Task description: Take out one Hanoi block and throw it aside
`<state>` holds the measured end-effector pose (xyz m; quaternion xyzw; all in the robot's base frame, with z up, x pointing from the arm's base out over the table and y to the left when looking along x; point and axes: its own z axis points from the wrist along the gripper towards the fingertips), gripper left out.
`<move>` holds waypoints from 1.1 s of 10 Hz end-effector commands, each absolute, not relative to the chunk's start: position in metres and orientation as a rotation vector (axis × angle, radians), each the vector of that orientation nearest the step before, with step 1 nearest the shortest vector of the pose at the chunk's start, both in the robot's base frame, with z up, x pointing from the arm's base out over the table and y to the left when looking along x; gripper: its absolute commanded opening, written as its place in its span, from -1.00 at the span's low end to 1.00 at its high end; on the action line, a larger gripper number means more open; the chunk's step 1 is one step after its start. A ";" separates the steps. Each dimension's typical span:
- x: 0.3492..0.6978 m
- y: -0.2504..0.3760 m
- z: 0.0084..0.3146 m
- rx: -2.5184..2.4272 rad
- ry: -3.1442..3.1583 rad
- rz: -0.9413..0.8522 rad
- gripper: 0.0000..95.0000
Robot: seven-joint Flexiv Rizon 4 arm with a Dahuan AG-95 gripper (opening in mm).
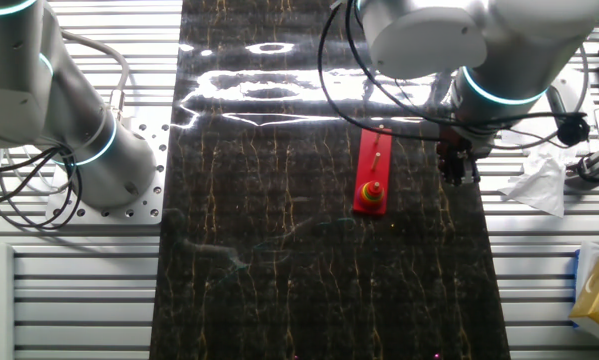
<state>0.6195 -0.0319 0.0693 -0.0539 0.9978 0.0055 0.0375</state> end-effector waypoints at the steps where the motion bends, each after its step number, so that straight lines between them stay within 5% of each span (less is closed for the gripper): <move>1: 0.619 -0.033 0.067 -0.156 3.066 -0.001 -1.00; 11: 0.622 -0.048 0.053 -0.187 3.069 0.000 -1.00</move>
